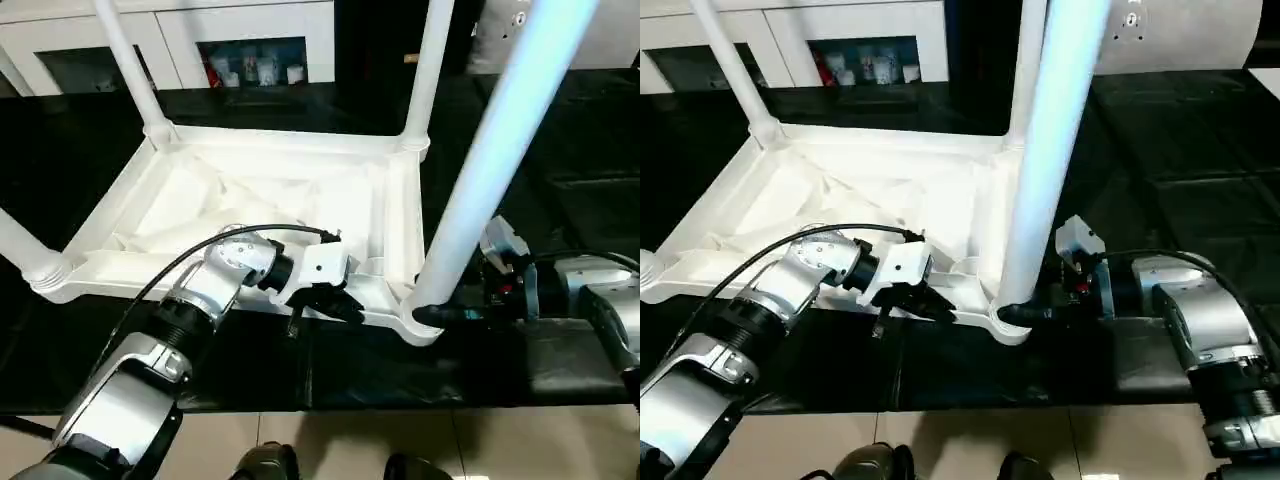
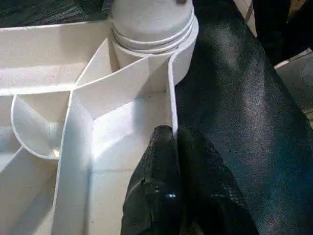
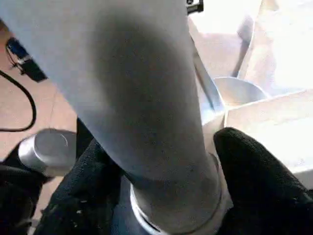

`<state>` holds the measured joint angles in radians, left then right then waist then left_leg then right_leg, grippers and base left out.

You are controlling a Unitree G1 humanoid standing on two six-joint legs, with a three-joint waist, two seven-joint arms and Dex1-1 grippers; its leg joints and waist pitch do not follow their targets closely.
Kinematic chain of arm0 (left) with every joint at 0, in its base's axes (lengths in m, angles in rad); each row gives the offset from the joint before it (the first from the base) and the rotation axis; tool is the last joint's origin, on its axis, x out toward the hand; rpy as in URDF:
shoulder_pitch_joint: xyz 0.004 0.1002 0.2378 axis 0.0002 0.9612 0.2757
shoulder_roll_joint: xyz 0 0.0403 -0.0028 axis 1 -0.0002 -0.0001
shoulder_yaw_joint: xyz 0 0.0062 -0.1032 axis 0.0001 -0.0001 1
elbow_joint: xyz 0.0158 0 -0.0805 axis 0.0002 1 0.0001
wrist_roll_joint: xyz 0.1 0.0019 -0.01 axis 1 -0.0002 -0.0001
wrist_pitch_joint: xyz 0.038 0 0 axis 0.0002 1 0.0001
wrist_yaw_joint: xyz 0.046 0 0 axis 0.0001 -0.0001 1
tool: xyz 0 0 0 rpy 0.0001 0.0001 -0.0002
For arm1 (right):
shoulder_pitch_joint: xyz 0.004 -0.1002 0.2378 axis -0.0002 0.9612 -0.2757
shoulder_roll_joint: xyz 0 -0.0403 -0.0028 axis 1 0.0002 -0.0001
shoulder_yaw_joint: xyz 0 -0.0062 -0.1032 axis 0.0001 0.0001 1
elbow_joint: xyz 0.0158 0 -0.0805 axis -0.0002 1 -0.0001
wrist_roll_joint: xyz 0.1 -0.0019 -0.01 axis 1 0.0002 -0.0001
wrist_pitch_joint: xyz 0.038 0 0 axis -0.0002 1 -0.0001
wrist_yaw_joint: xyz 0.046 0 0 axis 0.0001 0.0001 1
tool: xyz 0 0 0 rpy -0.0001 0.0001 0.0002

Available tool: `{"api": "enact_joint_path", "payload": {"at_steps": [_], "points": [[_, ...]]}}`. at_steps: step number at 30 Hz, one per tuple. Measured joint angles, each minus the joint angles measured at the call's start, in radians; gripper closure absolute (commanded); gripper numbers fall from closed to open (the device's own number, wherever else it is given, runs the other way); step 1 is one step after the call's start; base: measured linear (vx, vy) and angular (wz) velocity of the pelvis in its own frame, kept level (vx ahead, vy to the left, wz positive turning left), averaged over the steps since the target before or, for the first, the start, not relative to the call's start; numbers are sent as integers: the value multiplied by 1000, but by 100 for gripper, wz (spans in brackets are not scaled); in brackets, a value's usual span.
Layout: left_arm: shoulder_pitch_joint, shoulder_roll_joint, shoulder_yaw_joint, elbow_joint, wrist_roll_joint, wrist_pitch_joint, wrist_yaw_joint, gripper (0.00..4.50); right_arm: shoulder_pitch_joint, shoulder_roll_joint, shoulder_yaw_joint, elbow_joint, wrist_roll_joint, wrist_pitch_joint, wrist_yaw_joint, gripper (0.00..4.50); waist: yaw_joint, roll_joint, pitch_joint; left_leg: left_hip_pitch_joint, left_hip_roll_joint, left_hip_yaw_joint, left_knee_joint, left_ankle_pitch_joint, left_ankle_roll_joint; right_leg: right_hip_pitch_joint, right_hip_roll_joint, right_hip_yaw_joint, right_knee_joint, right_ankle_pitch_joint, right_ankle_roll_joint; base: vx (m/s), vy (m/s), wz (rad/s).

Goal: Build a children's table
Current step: Rotate leg to tighten

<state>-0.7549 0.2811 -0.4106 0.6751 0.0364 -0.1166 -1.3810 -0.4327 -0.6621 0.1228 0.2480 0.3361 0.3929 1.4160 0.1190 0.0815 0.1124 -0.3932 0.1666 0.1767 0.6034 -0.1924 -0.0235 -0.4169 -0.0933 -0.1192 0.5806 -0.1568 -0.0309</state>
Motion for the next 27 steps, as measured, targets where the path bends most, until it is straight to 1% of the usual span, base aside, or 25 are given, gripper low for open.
{"api": "enact_joint_path", "payload": {"at_steps": [3, 4, 5, 7, 8, 10, 11, 13, 14, 16, 17, 20, 23, 24, 25, 26, 27], "points": [[-1, 0, 1, 5, 0, -1, 0, 450, 0, 6, 0, 0, 14, 8, 5, 195, 0, 0, 0, 0, 0, 0, 0, 0, 0, 0, 0, 0, 1, 0, 0, 0, 0, 0], [-1, 0, 1, 6, 0, -2, 0, 450, 0, 6, -1, 0, 15, 10, 4, 195, 0, 0, 0, 0, 0, 0, 0, 0, 0, 0, 0, 0, 1, 0, 0, 0, 0, 0], [-1, 0, 1, 6, 0, -2, -1, 450, 1, 8, -4, -1, 16, 11, 3, 211, -1, 0, 0, 1, 0, 0, 0, 0, 0, 0, 0, 0, 1, 0, 0, 0, 0, 0], [-1, 1, 2, 6, 0, 2, -1, 450, 6, 13, -13, -4, 20, 14, -3, 218, -1, 0, 0, 1, 0, 0, 1, 0, 0, 0, 0, 0, 2, 0, 0, 0, 0, 0], [-1, -2, 4, 4, -1, 17, 2, 450, 13, 21, -24, -13, 25, 24, -18, 226, -2, 0, 0, 1, 0, 0, 1, 0, 0, 0, 0, 0, 3, 0, 0, 0, 0, 0], [-1, -9, 16, -15, 2, 84, 38, 450, 40, 50, -62, -43, 30, 51, -90, 226, -4, 0, 0, 3, 1, 0, 2, 0, 0, 1, 0, 0, 4, 0, 0, 0, 0, 0], [-1, -15, 26, -26, 9, 137, 77, 450, 42, 83, -81, -50, 25, 66, -168, 231, -8, 0, 0, 5, 1, 1, 2, 0, -1, 2, 0, 1, 4, 1, -1, 0, 0, 0], [-1, -29, 47, -29, 20, 200, 139, 450, 41, 130, -101, -55, 11, 80, -278, 233, -22, -1, 0, 7, 1, 1, 2, 1, -2, 4, 0, 1, 4, -1, 2, 0, 0, 0], [-1, -49, 62, -32, 28, 250, 192, 450, 41, 160, -119, -64, -5, 94, -362, 234, -32, -1, 0, 8, 1, 1, 2, 0, -6, 4, 0, 1, 4, -1, 3, 0, 0, 0], [-1, -87, 83, -43, 36, 314, 275, 450, 35, 209, -146, -75, -31, 122, -482, 238, -48, -3, 1, 9, 0, 1, 1, 0, -9, 4, 0, 1, 3, -1, 3, 0, 0, 0], [-1, -118, 96, -43, 38, 349, 338, 450, 26, 247, -166, -80, -56, 139, -573, 238, -61, -3, 1, 9, 0, 1, 1, 0, -9, 5, 0, 1, 2, -1, 3, 0, 0, 0], [-1, -187, 129, -36, 38, 404, 474, 450, -5, 336, -203, -77, -104, 163, -769, 243, -84, -3, 0, 9, 0, 1, 0, -1, -9, 6, 1, 1, 1, -1, 3, 0, 0, 0], [-3, -259, 167, -23, 37, 437, 616, 450, -46, 412, -229, -47, -138, 160, -945, 243, -90, -3, 0, 10, 0, 1, -2, -1, -9, 6, 1, 0, 0, -1, 3, 0, 0, 0], [-3, -274, 173, -23, 37, 446, 643, 450, -52, 427, -237, -38, -138, 151, -977, 211, -90, -3, 0, 10, 0, 1, -2, 0, -9, 6, 1, 0, -1, -1, 3, 0, 0, 0], [-4, -285, 177, -23, 37, 453, 660, 450, -52, 438, -245, -34, -137, 142, -997, 191, -89, -3, 0, 9, 0, 1, -3, 0, -8, 6, 1, 0, -2, -1, 3, 0, 0, 0], [-4, -294, 178, -24, 37, 458, 675, 450, -53, 451, -258, -28, -135, 129, -1012, 191, -89, -2, 0, 9, 0, 1, -3, 1, -6, 6, 1, 0, -2, -1, 3, 0, 0, 0], [-5, -296, 177, -26, 39, 459, 679, 450, -52, 460, -266, -27, -131, 124, -1018, 178, -89, -2, 0, 9, 0, 1, -4, 2, -4, 6, 1, 0, -3, -1, 3, 0, 0, 0]]}}
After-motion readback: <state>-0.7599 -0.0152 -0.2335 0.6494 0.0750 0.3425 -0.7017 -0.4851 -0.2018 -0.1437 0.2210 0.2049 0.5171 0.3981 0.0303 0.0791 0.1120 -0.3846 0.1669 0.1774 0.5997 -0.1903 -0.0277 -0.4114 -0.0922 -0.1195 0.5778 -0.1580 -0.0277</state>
